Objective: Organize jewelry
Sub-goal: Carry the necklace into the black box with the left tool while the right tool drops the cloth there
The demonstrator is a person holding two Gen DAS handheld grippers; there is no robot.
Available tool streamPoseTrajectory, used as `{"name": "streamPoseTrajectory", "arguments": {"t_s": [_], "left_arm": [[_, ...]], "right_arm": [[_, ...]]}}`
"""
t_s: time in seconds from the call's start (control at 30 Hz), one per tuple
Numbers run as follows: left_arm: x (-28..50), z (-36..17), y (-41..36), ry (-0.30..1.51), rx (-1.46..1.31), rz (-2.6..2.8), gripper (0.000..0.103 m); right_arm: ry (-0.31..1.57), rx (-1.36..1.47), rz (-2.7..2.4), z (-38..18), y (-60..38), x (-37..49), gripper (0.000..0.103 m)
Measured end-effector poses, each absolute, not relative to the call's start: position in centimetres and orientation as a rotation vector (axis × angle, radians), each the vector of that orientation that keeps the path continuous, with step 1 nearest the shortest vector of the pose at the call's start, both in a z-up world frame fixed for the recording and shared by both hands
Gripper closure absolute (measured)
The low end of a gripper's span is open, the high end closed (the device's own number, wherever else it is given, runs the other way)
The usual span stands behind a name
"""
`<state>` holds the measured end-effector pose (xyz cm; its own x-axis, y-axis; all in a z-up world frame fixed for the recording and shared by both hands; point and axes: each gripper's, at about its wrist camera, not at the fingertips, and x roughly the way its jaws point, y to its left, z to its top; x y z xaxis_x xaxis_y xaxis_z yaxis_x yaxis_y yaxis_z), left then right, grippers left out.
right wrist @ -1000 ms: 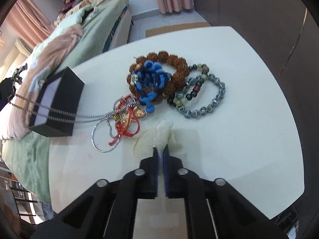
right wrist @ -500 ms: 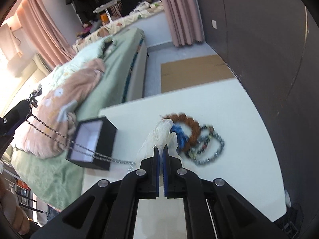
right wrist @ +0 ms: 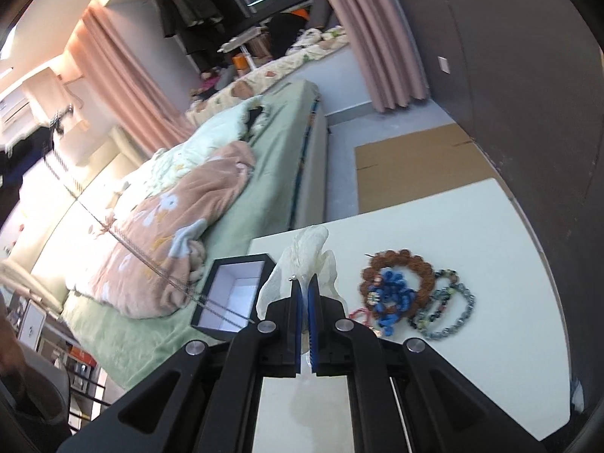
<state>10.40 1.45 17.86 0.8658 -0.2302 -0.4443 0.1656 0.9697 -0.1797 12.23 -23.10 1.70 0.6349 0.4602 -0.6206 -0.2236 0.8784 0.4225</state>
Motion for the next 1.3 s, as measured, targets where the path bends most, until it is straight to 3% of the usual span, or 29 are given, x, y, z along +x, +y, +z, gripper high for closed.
{"name": "streamPoseTrajectory", "arguments": {"t_s": [0.33, 0.7, 0.8, 0.83, 0.93, 1.3], "left_arm": [[9.7, 23.9, 2.2, 0.402, -0.075, -0.151, 0.09], [11.0, 24.5, 4.3, 0.402, -0.073, -0.099, 0.09], [11.6, 24.3, 5.0, 0.408, -0.078, -0.089, 0.09], [11.8, 24.2, 5.1, 0.41, -0.08, -0.088, 0.09], [12.4, 23.8, 5.3, 0.416, -0.087, -0.088, 0.09], [14.0, 21.0, 4.3, 0.466, -0.102, -0.122, 0.09]], "right_arm": [[0.79, 0.321, 0.511, 1.5, -19.7, 12.7, 0.1], [0.832, 0.309, 0.615, -0.1, -14.5, 15.0, 0.099], [0.864, 0.322, 0.643, -1.0, -13.2, 16.0, 0.095], [0.897, 0.334, 0.658, -1.7, -12.8, 16.5, 0.09], [0.916, 0.363, 0.645, -2.4, -12.9, 17.0, 0.037], [0.932, 0.393, 0.461, -2.0, -18.9, 17.2, 0.036]]}}
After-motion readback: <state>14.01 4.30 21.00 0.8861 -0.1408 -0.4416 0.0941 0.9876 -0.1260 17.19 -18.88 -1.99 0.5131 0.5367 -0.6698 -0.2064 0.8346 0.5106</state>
